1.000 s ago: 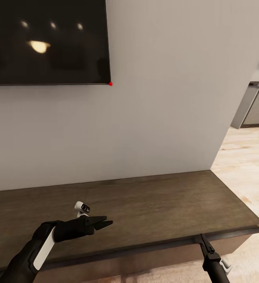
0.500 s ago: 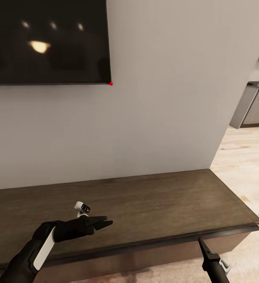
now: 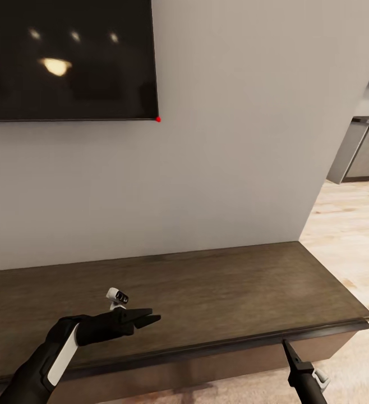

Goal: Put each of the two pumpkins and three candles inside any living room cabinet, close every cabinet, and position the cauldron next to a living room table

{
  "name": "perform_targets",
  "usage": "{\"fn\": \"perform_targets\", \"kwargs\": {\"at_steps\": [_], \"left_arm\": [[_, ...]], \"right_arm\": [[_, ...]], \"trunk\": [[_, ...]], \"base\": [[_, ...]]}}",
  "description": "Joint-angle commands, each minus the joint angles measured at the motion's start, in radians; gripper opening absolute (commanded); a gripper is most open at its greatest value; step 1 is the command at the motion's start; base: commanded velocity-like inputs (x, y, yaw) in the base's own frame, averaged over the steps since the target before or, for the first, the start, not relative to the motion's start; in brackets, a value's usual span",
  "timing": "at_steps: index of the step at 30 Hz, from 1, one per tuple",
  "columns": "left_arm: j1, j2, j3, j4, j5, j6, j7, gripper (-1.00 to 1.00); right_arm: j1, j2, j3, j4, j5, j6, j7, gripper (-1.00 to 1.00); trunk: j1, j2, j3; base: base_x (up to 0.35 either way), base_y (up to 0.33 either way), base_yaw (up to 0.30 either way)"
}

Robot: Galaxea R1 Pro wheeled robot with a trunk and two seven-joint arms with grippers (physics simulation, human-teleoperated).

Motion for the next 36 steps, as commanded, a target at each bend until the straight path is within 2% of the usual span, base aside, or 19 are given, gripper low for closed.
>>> {"fn": "perform_targets", "kwargs": {"at_steps": [1,19,36], "left_arm": [[0.0,0.001,-0.002,0.0,0.004,0.01,-0.001,1.0],[0.0,0.001,-0.002,0.0,0.004,0.01,-0.001,1.0],[0.0,0.001,-0.002,0.0,0.004,0.01,-0.001,1.0]], "right_arm": [[-0.001,0.0,-0.003,-0.001,-0.015,0.017,0.006,-1.0],[-0.001,0.0,-0.003,-0.001,-0.015,0.018,0.006,-1.0],[-0.001,0.0,-0.003,-0.001,-0.015,0.017,0.007,-1.0]], "trunk": [[0.0,0.0,-0.001],[0.0,0.0,-0.001],[0.0,0.0,-0.001]], "base": [[0.0,0.0,0.0],[-0.005,0.0,0.0],[-0.176,0.0,0.0]]}}
